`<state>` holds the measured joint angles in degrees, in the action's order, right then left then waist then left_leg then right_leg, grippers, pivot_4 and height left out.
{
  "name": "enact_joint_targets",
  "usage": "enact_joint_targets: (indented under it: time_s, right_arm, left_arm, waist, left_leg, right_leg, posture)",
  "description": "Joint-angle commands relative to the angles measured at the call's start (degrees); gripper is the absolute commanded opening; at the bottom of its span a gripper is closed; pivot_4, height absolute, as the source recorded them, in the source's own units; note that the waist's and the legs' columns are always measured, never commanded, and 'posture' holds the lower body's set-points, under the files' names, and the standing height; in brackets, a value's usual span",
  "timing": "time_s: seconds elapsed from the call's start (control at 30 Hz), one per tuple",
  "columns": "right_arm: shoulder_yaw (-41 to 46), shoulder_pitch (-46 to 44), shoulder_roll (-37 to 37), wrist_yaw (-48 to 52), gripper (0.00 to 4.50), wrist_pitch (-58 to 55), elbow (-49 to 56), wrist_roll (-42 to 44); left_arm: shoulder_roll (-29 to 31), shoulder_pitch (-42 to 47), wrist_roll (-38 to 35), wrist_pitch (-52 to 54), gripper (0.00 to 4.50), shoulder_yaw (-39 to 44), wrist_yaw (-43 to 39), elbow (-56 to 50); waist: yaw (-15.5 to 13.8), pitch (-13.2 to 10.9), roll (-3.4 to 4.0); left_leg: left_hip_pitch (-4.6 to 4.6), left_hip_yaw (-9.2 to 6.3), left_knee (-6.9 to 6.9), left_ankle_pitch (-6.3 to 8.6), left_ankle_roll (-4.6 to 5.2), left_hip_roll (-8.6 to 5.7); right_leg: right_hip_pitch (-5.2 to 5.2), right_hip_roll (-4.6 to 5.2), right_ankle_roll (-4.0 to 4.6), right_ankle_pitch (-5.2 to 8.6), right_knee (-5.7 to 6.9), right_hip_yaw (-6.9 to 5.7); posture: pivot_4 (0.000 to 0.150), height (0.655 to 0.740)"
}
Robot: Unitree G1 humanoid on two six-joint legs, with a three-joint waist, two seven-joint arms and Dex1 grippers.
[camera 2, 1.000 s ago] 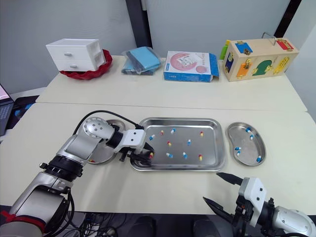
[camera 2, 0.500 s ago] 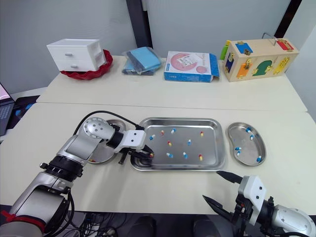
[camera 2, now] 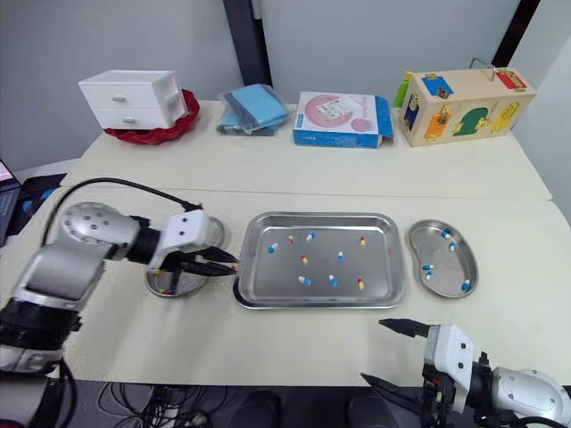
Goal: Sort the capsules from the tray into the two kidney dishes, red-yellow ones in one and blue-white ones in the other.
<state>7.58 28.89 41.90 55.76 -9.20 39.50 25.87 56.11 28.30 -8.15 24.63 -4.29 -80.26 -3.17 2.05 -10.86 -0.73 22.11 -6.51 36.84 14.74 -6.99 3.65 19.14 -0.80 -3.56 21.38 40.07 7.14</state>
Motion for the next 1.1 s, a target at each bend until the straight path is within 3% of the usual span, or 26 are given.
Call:
enact_joint_targets:
  time_s: [0.03, 0.2, 0.5, 0.63, 0.93, 1.1]
  right_arm:
    - [-0.23, -2.36, 0.73, 1.01, 4.5, 0.55, -0.81, 0.39]
    - [-1.42, -4.8, 0.7, 1.08, 4.5, -0.38, -2.01, 0.94]
    - [-2.01, -6.55, 0.38, 0.92, 4.5, -0.81, -3.42, 1.47]
    - [-1.71, -6.29, 0.16, 0.93, 4.5, -0.54, -3.81, 1.39]
    - [-1.17, -5.32, 0.01, 0.64, 4.5, -0.35, -3.56, 1.36]
    - [-0.92, -5.03, 0.09, 0.72, 4.5, -0.25, -3.69, 1.38]
  left_arm:
    - [4.0, -3.31, -0.85, 2.08, 0.71, 6.81, 3.48, -0.35]
    - [6.09, -6.82, 0.22, 1.11, 0.71, 9.19, 7.76, 2.81]
    - [4.59, -6.65, 0.28, -0.3, 0.71, 7.14, 10.77, 4.9]
    - [3.91, -5.36, -0.04, -0.05, 1.64, 6.52, 11.2, 5.71]
    - [3.94, -4.56, -0.47, 0.11, 4.4, 5.64, 10.26, 6.08]
    - [3.94, -4.72, -0.68, 0.24, 4.45, 5.75, 10.06, 5.99]
  waist:
    - [-0.03, 0.0, 0.0]
    - [-0.46, -0.02, -0.03]
    - [-0.23, -0.06, -0.09]
    - [-0.25, -0.06, -0.09]
    - [-0.22, -0.06, -0.09]
    - [-0.22, -0.06, -0.09]
  left_leg:
    - [0.0, 0.0, -0.01, 0.0, 0.0, 0.0]
    - [0.01, 0.0, -0.01, 0.0, 0.0, -0.01]
    - [0.04, 0.01, -0.02, 0.0, 0.0, 0.01]
    - [0.04, 0.01, -0.02, 0.0, 0.0, 0.0]
    - [0.06, 0.01, -0.02, 0.0, 0.0, 0.0]
    - [0.06, 0.01, -0.02, 0.0, 0.0, 0.0]
  right_leg:
    - [0.0, 0.0, 0.0, 0.0, 0.0, 0.0]
    - [0.02, 0.01, 0.0, 0.0, -0.01, -0.02]
    - [0.05, 0.01, 0.0, 0.0, -0.01, -0.02]
    - [0.05, 0.01, 0.01, 0.0, -0.01, -0.03]
    - [0.07, 0.01, 0.0, 0.0, -0.02, -0.02]
    - [0.07, 0.01, 0.0, 0.0, -0.02, -0.02]
  posture:
    - [0.15, 0.74]
    - [0.15, 0.74]
    - [0.15, 0.74]
    - [0.15, 0.74]
    - [0.15, 0.74]
    - [0.15, 0.74]
